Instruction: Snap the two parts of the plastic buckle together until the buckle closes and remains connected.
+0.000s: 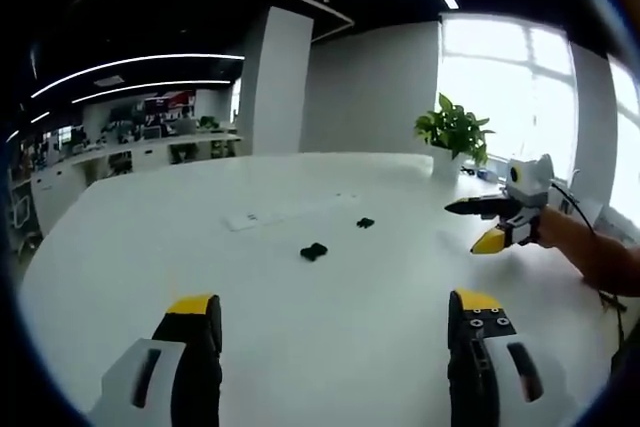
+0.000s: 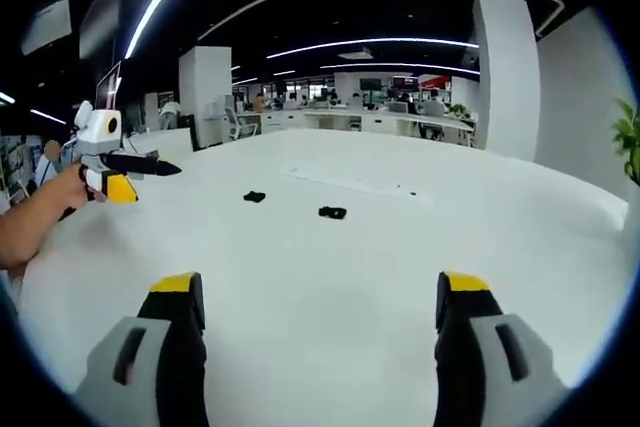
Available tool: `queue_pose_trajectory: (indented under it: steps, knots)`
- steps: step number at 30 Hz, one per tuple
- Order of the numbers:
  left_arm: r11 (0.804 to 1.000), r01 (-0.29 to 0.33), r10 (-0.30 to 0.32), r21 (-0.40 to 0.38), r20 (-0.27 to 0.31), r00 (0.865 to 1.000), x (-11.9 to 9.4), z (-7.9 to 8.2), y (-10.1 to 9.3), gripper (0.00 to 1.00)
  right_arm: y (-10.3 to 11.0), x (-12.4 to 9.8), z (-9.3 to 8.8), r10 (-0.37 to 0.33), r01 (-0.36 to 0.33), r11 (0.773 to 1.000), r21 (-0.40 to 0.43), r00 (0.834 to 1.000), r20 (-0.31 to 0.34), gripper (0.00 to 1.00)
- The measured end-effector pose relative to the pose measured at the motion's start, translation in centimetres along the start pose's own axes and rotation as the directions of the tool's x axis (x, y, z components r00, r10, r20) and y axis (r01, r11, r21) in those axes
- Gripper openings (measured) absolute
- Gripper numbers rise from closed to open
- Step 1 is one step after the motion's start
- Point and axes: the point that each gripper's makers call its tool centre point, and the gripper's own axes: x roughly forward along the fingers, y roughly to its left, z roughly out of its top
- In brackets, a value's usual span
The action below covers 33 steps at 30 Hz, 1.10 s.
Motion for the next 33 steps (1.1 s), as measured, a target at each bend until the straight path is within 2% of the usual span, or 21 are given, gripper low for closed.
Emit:
queue_pose_trajectory:
  steps: [15,27,33]
  knots:
    - [1.0,0.001,-0.001,0.002,0.015,1.0,0.8,0.7,0.4,0.94,-0.7,0.3,-0.3,-0.004,0.004,1.0,0.013,1.0,-0.004,0.97]
    - [1.0,0.005,-0.005,-0.001,0.014,1.0,1.7,1.2,1.0,0.94,-1.0,1.3,0.4,0.006,-0.006,1.0,0.006,1.0,0.0,0.97]
    - [1.0,0.012,-0.012,-0.008,0.009,1.0,2.2,0.7,1.2,0.94,-1.1,1.9,0.0,0.009,-0.009,1.0,0.008,1.0,-0.005,0.96]
